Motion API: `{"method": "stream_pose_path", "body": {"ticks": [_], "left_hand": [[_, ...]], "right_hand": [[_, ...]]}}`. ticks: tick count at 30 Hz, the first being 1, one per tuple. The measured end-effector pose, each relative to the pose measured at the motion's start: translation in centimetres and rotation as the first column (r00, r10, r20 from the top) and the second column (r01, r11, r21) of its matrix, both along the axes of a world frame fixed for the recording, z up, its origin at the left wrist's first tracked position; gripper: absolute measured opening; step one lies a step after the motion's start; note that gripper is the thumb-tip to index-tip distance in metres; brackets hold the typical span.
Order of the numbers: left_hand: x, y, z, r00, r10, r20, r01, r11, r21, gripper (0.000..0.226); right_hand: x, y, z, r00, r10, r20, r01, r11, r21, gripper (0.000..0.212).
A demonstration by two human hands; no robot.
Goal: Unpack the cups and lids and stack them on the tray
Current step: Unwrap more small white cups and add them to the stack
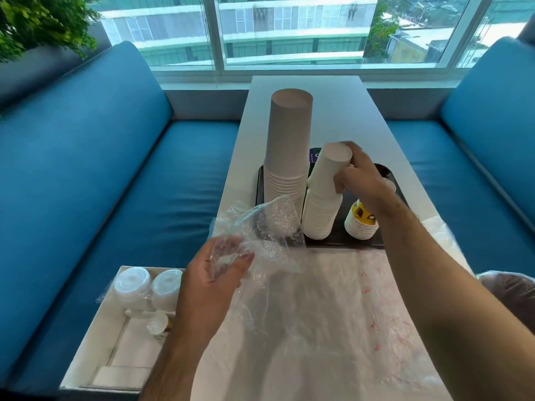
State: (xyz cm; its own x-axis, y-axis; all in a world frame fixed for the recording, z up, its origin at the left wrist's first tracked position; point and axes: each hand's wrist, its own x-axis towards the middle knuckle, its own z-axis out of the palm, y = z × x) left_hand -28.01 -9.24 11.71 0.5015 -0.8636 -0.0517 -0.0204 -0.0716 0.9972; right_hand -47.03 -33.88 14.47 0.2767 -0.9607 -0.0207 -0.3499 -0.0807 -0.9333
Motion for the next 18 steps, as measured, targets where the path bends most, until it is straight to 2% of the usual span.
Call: {"method": "stream_pose_path", "body": {"ticks": [4, 9, 11, 12, 15, 16, 18], "left_hand": [[0.0, -0.3, 0.0, 1.0, -0.004, -0.003, 0.004, 1.0, 0.0, 0.034], [0.1, -0.5, 0.0, 1.0, -0.004, -0.015, 0.003, 1.0, -0.027, 0.041], [0.1, -0.8, -0.1, 0.999, 0.019, -0.05, -0.021, 0.999, -0.037, 0.044], [0.1, -1.0, -0.1, 0.997, 0.033, -0.076, -0.037, 0.998, -0.052, 0.044], [0.0, -1.7, -0.4, 0.983, 0.082, -0.163, -0.099, 0.991, -0.095, 0.047], [0.0, -1.9, -0.5, 0.975, 0.103, -0.198, -0.124, 0.988, -0.095, 0.048], [-0.1, -2.4, -0.4, 0.946, 0.122, -0.301, -0.165, 0.979, -0.12, 0.053]], "right_hand": [[0.2, 0.3, -2.0, 1.0, 0.011, -0.026, -0.009, 0.996, 0.087, 0.081], [0.1, 0.4, -2.4, 0.998, 0.021, -0.058, -0.014, 0.992, 0.122, 0.09], [0.0, 1.0, -2.0, 0.999, 0.0, -0.039, 0.003, 0.997, 0.074, 0.093], [0.0, 1.7, -1.6, 0.998, -0.05, -0.038, 0.05, 0.999, -0.007, 0.092], [0.5, 4.8, -0.5, 0.974, -0.225, 0.019, 0.22, 0.926, -0.308, 0.075], [0.8, 6.0, -0.2, 0.971, -0.224, 0.082, 0.238, 0.92, -0.311, 0.064], [1.1, 8.4, 0.2, 0.975, -0.124, 0.186, 0.151, 0.979, -0.14, 0.035]]}}
